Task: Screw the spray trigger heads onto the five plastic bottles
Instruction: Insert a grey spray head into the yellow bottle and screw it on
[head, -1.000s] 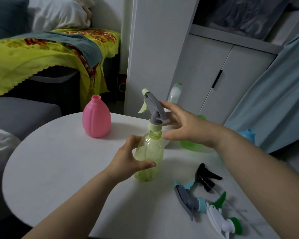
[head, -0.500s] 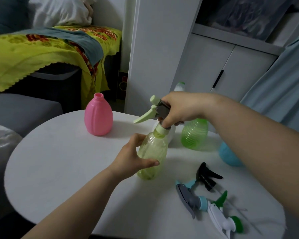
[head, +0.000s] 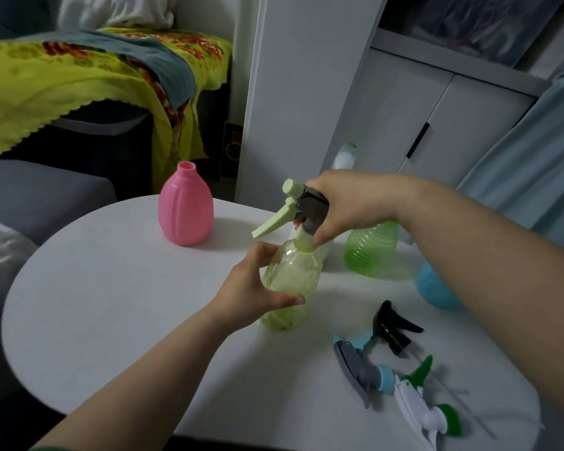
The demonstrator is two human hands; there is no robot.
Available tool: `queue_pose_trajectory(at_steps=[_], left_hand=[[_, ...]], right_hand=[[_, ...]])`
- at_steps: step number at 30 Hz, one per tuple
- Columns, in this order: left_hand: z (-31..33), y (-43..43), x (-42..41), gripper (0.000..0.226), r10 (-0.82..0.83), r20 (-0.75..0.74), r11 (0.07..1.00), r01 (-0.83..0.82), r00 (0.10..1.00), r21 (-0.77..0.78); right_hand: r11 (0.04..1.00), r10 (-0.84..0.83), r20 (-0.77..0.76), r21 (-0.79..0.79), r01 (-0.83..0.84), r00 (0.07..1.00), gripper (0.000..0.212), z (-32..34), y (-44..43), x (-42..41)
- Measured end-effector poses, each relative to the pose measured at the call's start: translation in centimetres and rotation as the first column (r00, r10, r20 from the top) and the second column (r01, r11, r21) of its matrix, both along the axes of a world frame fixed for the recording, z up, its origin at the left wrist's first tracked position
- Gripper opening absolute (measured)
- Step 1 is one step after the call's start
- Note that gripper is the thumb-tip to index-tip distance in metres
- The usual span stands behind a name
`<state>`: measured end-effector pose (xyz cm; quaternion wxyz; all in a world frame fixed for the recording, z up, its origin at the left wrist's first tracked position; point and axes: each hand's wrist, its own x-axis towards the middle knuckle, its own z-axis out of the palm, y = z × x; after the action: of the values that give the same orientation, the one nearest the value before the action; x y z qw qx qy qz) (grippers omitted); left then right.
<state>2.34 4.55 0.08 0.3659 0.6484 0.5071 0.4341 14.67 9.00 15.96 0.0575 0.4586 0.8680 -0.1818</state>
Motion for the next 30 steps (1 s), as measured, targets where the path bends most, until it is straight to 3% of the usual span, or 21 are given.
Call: queue_pose_trajectory(at_steps=[6,11,15,18,20,22,25,27,30], left_hand=[[-0.1,0.0,0.1,0.065,0.015,0.002,1.000,-0.015,1.000,-0.003],[-0.3,-0.4,0.7,0.070,0.055,-0.033,0.998,-0.054,0.998,0.007],[0.6,0.0,-0.5,0.073,-0.107,0.095,0.990,0.115,0.990,-0.084],[1.9,0.9,-1.4,0.073,-0.223,0.018,0.967,0.224,0.975,-0.120],[2.3,0.9,-0.9,0.070,-0.179,0.011,0.980,0.179,0.984,-0.091],[1.9,0.0,0.5,0.069,-0.006,-0.037,1.000,0.006,0.999,0.017],[1.0,-1.3,2.3,0.071,0.250,-0.088,0.960,-0.235,0.964,0.153],[1.1,-1.2,2.3,0.073,0.226,-0.099,0.968,-0.211,0.969,0.136],[1.6,-0.5,1.3,0.076,0.065,-0.121,0.998,-0.062,0.990,0.029]], right_hand=[[0.994,0.000,0.080,0.111,-0.009,0.997,0.030,-0.9,0.1,-0.4],[0.990,-0.125,-0.077,0.056,0.130,0.989,0.026,-2.0,-0.1,0.4],[0.991,-0.126,-0.113,0.041,0.131,0.986,0.023,-2.0,-0.5,0.6],[0.992,-0.127,-0.108,0.008,0.129,0.986,0.022,-1.6,-0.5,0.5],[0.988,-0.154,-0.121,-0.001,0.155,0.981,0.023,-1.7,-0.7,0.5],[0.977,-0.205,-0.146,0.027,0.211,0.968,0.024,-2.0,-0.9,0.6],[0.959,-0.251,-0.172,0.085,0.269,0.952,0.023,-2.3,-1.3,0.5],[0.955,-0.262,-0.173,0.092,0.281,0.949,0.023,-2.2,-1.5,0.5],[0.954,-0.267,-0.178,0.091,0.286,0.947,0.024,-2.1,-1.6,0.5]])
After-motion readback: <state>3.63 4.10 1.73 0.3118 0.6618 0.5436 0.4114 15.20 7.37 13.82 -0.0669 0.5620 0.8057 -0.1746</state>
